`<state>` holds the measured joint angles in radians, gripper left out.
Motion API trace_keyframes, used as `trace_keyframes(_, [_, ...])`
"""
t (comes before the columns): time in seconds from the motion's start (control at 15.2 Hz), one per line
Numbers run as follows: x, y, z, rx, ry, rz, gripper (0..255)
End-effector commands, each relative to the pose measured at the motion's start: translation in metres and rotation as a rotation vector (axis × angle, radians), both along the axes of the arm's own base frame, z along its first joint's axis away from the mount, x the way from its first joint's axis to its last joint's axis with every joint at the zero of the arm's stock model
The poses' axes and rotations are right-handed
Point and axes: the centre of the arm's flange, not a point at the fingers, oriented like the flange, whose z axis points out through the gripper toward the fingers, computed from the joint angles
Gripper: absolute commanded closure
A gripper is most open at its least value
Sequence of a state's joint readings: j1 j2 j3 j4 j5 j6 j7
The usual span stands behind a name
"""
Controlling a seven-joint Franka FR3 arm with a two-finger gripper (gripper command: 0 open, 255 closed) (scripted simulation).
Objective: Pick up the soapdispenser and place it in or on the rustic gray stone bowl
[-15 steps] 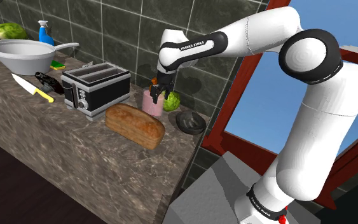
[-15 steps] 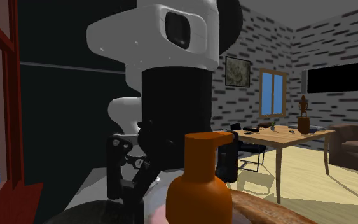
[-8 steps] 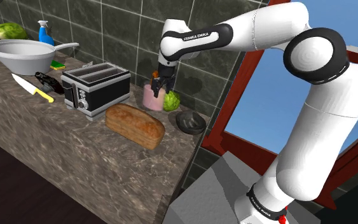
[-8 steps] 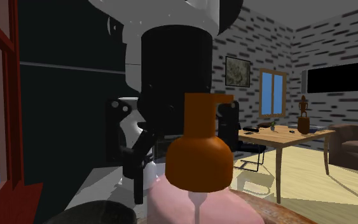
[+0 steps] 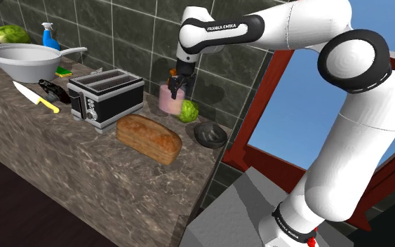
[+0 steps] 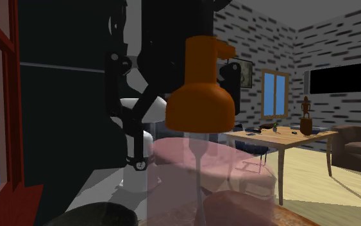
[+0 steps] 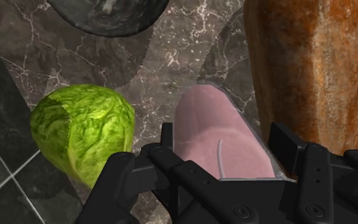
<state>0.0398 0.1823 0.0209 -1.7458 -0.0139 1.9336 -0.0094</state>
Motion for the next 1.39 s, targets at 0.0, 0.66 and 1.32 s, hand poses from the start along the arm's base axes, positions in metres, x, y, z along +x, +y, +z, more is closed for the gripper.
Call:
trace_keyframes(0.0, [0.000, 0.000, 0.011, 0.000, 0.000, 0.000, 255])
trace_keyframes(0.66, [-0.094, -0.072, 0.016, 0.000, 0.000, 0.000, 255])
trace_keyframes(1.32, [-0.183, -0.140, 0.012, 0.000, 0.000, 0.000, 255])
